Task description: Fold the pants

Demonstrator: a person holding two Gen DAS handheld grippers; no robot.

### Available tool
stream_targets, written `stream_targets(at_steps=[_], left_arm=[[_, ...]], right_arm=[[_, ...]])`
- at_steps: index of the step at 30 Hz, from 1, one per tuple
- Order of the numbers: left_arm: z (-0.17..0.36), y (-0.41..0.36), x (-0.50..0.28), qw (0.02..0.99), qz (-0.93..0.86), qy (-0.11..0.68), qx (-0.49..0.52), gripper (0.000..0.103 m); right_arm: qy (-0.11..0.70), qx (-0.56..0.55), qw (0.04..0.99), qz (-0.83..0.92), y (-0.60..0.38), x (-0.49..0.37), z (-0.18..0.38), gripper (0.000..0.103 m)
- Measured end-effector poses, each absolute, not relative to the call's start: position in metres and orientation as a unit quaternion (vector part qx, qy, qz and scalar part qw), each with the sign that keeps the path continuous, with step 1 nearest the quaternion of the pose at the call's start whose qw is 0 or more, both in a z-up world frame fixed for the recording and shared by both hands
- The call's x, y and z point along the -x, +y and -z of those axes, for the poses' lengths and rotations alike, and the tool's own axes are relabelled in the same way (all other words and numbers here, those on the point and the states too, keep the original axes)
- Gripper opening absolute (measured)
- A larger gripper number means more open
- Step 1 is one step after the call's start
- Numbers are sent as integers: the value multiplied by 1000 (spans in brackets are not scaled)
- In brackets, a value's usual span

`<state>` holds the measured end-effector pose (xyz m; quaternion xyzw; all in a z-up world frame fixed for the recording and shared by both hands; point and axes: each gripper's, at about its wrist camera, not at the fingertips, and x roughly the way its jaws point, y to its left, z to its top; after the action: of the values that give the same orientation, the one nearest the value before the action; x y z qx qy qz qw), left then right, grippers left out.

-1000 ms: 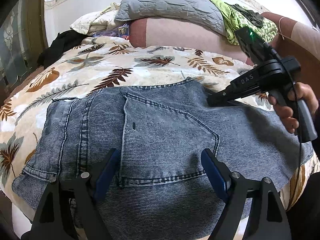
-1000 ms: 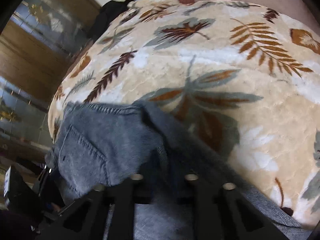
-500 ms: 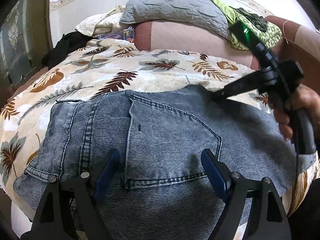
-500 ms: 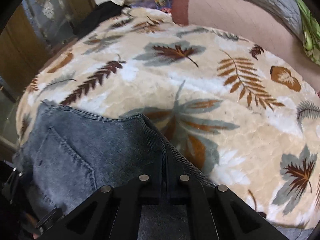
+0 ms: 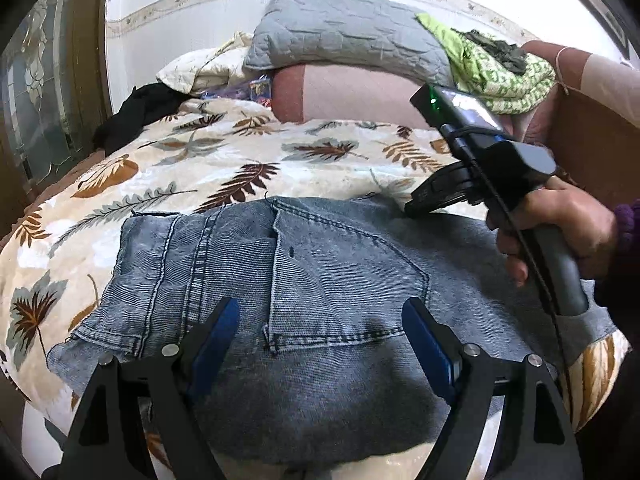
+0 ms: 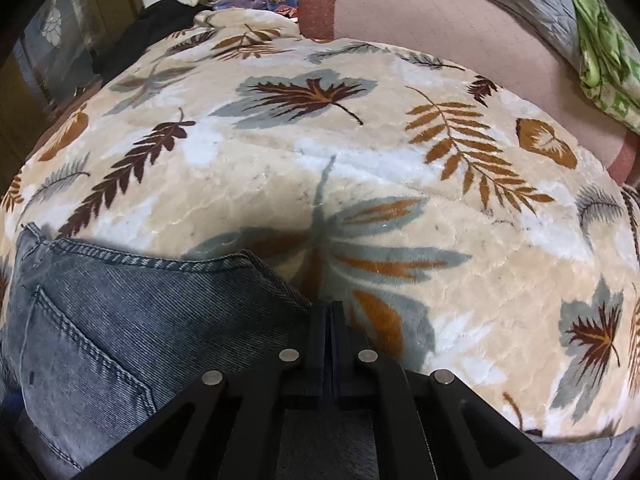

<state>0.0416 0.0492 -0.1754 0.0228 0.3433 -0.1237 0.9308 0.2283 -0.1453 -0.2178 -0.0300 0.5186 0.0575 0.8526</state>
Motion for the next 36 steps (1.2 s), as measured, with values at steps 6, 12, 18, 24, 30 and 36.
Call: stream_targets(at_steps=[6, 12, 18, 24, 30, 36], left_arm=[[175, 50, -33, 936, 114, 330, -41, 84], [172, 43, -29, 939, 100, 323, -63, 84], [150, 33, -19, 944, 93, 307, -76, 84], [148, 16, -19, 929, 99, 349, -76, 84], [151, 1, -19, 919, 91, 374, -84, 84], [143, -4, -37, 913, 99, 392, -56, 84]], right_arm=[[469, -53, 881, -41, -179, -198, 165, 2], [441, -81, 894, -10, -231, -138, 122, 2], [457, -119, 881, 18, -269, -76, 136, 2], [490, -140, 859, 48, -302, -26, 175, 2], [465, -171, 867, 59, -324, 11, 172, 2], [437, -215, 869, 81, -336, 41, 166, 2]])
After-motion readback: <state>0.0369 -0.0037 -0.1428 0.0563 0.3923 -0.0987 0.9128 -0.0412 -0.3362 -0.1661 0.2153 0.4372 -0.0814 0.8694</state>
